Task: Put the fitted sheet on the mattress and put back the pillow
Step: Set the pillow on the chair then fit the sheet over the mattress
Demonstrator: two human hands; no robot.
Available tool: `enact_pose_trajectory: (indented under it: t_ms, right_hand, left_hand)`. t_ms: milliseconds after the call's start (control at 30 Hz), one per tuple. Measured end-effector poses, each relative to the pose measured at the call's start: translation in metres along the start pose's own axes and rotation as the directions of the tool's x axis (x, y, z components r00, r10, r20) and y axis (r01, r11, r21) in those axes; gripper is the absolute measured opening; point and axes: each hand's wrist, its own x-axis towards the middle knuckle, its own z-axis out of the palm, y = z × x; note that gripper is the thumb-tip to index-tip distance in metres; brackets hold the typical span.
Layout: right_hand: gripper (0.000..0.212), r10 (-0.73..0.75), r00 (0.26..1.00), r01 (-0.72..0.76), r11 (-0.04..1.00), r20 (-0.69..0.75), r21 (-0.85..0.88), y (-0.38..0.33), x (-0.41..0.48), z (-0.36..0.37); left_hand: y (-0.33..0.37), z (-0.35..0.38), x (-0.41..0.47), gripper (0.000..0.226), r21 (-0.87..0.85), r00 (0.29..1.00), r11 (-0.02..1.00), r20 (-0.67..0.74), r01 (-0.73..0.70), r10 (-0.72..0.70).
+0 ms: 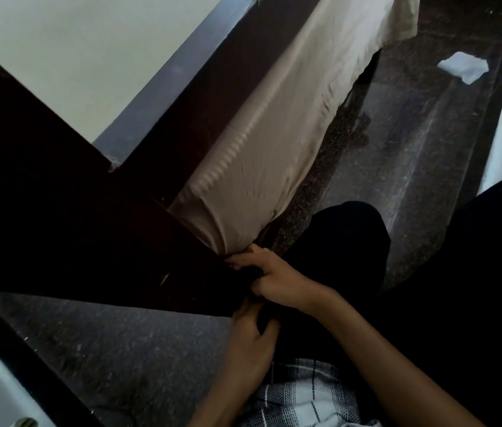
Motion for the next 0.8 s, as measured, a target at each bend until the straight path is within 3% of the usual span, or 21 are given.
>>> enact_pose_trajectory:
  t_ms: [67, 233, 400, 533, 700, 800]
  right_hand:
    - [0.059, -0.008, 1.0, 0.007, 0.999, 0.018, 0.05, 0.0, 0.0, -0.007]
    - [0.039, 0.027, 0.976, 0.034, 0.961, -0.214, 0.274, 0.01, -0.003, -0.023]
    - [0.051, 0.066, 0.995, -0.054, 0.985, -0.069, 0.164, 0.006, -0.007, -0.009]
    - [0.059, 0.039, 0.999, -0.038, 0.997, -0.01, 0.071, 0.009, -0.008, -0.005]
    - [0.055, 0.034, 0.999, -0.037, 0.995, 0.032, 0.098, 0.009, 0.0, -0.005]
    - [0.054, -0.035, 0.998, 0.046, 0.977, 0.056, -0.209, 0.008, 0.006, -0.01]
  left_hand:
    - [0.0, 0.002, 0.001, 0.032, 0.048, 1.0, 0.999, 0.003, -0.017, 0.017]
    - [-0.007, 0.006, 0.0, 0.023, 0.097, 0.998, 0.994, -0.034, -0.044, 0.048]
    - [-0.012, 0.009, 0.002, 0.027, 0.073, 0.999, 0.997, -0.024, -0.036, 0.038]
    - [-0.012, 0.008, 0.002, 0.042, 0.055, 1.0, 0.998, -0.011, -0.011, 0.012]
    - [-0.006, 0.008, 0.004, 0.036, 0.083, 1.0, 0.996, -0.006, -0.014, 0.014]
    - [0.002, 0.007, 0.009, 0.029, 0.193, 0.999, 0.981, 0.036, -0.025, 0.018]
